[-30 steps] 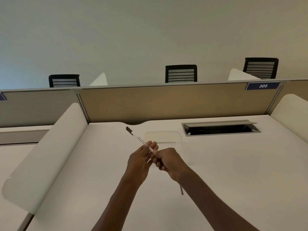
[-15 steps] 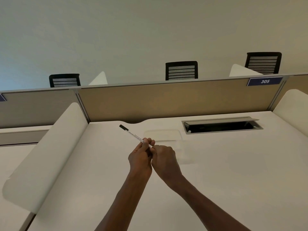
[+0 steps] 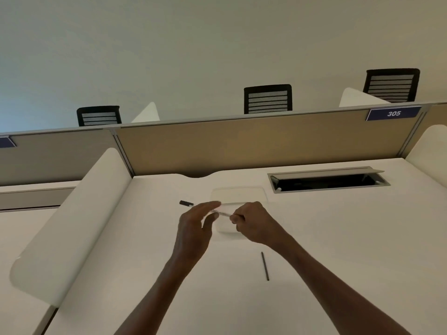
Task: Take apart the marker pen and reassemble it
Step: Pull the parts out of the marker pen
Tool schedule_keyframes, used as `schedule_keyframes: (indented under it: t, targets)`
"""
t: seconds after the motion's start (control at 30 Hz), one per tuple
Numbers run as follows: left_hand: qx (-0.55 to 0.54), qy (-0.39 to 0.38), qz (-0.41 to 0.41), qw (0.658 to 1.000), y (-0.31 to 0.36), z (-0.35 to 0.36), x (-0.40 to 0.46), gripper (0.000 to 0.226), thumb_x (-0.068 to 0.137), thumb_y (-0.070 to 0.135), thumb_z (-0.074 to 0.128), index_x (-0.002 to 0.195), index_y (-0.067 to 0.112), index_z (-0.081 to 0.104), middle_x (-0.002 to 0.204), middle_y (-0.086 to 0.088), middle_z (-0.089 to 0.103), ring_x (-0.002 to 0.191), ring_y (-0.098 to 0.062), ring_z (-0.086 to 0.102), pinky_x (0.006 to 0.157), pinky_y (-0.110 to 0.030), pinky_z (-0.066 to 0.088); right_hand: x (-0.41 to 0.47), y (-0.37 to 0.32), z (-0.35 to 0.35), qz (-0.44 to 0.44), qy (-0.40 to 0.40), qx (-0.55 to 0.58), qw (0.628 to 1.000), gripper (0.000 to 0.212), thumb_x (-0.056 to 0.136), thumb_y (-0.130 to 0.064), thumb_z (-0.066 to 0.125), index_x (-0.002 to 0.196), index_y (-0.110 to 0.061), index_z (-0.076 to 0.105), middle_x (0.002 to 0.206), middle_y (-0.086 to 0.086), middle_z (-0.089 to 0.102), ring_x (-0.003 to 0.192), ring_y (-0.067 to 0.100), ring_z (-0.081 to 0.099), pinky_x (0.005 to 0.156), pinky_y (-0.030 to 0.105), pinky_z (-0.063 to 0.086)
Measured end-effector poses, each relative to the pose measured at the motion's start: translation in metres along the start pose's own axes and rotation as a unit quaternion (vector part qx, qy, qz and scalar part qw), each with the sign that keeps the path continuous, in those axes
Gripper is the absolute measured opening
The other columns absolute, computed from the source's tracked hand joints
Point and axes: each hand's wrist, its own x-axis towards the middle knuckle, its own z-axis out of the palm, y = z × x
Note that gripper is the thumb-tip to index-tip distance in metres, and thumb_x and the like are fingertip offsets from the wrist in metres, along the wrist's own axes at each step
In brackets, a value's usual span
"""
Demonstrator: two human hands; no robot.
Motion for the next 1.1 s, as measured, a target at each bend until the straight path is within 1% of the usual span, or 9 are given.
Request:
schedule_keyframes:
  t: [0.1, 0.17, 0.33, 0.43, 0.53, 0.67, 0.77, 0.93, 1.1]
  targets:
    - [0.071, -0.092, 0.079, 0.990, -0.003, 0.002, 0.003, 0.036, 0.088, 0.002, 0.069, 0.123, 0.009, 0.068, 0.123, -0.005, 0.070, 0.113, -0.019, 0.065, 0.100, -0.036, 0.050, 0.000, -0.004, -0.008, -0.035, -0.026, -0.031, 0.999, 0.030, 0.097, -0.019, 0.053, 0.085, 0.000, 0.073, 0.082, 0.014, 0.070, 0.073, 0.027, 0.064, 0.070, 0.041, 0.054]
    - [0.070, -0.088, 0.098, 0.989, -0.004, 0.004, 0.004, 0.030, 0.088, -0.001, 0.068, 0.116, 0.007, 0.071, 0.113, -0.008, 0.074, 0.102, -0.024, 0.070, 0.087, -0.040, 0.057, 0.000, -0.007, -0.013, -0.053, -0.034, -0.061, 0.996, 0.030, 0.098, -0.019, 0.052, 0.082, -0.001, 0.070, 0.080, 0.013, 0.069, 0.071, 0.027, 0.062, 0.069, 0.040, 0.053]
    - [-0.015, -0.063, 0.078, 0.995, -0.006, 0.016, 0.000, 0.027, 0.087, -0.003, 0.068, 0.111, 0.008, 0.074, 0.095, -0.005, 0.077, 0.085, -0.013, 0.071, 0.076, -0.028, 0.057, -0.002, -0.008, -0.025, -0.049, -0.061, -0.103, 0.992, 0.023, 0.097, -0.017, 0.053, 0.089, -0.002, 0.069, 0.086, 0.014, 0.067, 0.076, 0.030, 0.064, 0.072, 0.043, 0.055]
    - [-0.047, -0.046, 0.046, 0.997, -0.005, 0.027, -0.007, 0.029, 0.087, -0.005, 0.068, 0.110, 0.010, 0.074, 0.088, 0.000, 0.074, 0.079, 0.000, 0.066, 0.071, -0.014, 0.050, -0.002, -0.010, -0.032, -0.037, -0.076, -0.118, 0.989, 0.022, 0.095, -0.026, 0.059, 0.097, -0.006, 0.068, 0.095, 0.011, 0.067, 0.083, 0.028, 0.064, 0.073, 0.039, 0.054]
    - [-0.061, -0.015, 0.013, 0.998, -0.006, 0.033, -0.012, 0.029, 0.086, -0.006, 0.068, 0.109, 0.009, 0.075, 0.085, 0.002, 0.073, 0.076, 0.003, 0.063, 0.068, -0.009, 0.044, 0.000, -0.007, -0.037, 0.004, -0.079, -0.056, 0.995, 0.044, 0.086, -0.042, 0.069, 0.111, -0.006, 0.064, 0.100, 0.009, 0.070, 0.089, 0.025, 0.065, 0.080, 0.039, 0.055]
    - [-0.068, 0.003, -0.007, 0.998, -0.005, 0.033, -0.015, 0.025, 0.086, -0.004, 0.069, 0.105, 0.011, 0.076, 0.085, 0.002, 0.074, 0.078, 0.000, 0.065, 0.067, -0.010, 0.045, 0.002, 0.000, -0.037, 0.062, -0.064, 0.068, 0.994, 0.050, 0.094, -0.050, 0.053, 0.089, -0.002, 0.063, 0.081, 0.009, 0.073, 0.064, 0.019, 0.068, 0.057, 0.028, 0.053]
    - [-0.065, 0.003, -0.012, 0.998, -0.007, 0.031, -0.016, 0.025, 0.085, -0.003, 0.070, 0.105, 0.011, 0.076, 0.084, 0.006, 0.072, 0.078, 0.004, 0.064, 0.067, -0.007, 0.043, 0.002, 0.003, -0.031, 0.094, -0.053, 0.086, 0.990, 0.056, 0.097, -0.054, 0.045, 0.079, -0.006, 0.066, 0.069, 0.004, 0.073, 0.051, 0.012, 0.062, 0.050, 0.020, 0.046]
    - [-0.051, -0.006, -0.004, 0.999, -0.011, 0.028, -0.017, 0.025, 0.085, -0.003, 0.070, 0.105, 0.011, 0.077, 0.082, 0.004, 0.072, 0.075, 0.007, 0.062, 0.065, -0.005, 0.041, 0.000, 0.005, -0.024, 0.038, -0.043, 0.092, 0.994, 0.034, 0.097, -0.031, 0.057, 0.069, -0.013, 0.065, 0.064, 0.002, 0.069, 0.047, 0.004, 0.056, 0.052, 0.017, 0.045]
    - [-0.060, -0.011, -0.020, 0.998, -0.012, 0.027, -0.016, 0.024, 0.087, -0.001, 0.069, 0.105, 0.012, 0.076, 0.079, 0.008, 0.069, 0.073, 0.007, 0.061, 0.063, -0.005, 0.039, -0.002, 0.007, -0.024, 0.000, -0.039, 0.113, 0.993, 0.008, 0.091, -0.009, 0.062, 0.088, -0.014, 0.068, 0.073, -0.006, 0.068, 0.061, 0.003, 0.060, 0.055, 0.015, 0.044]
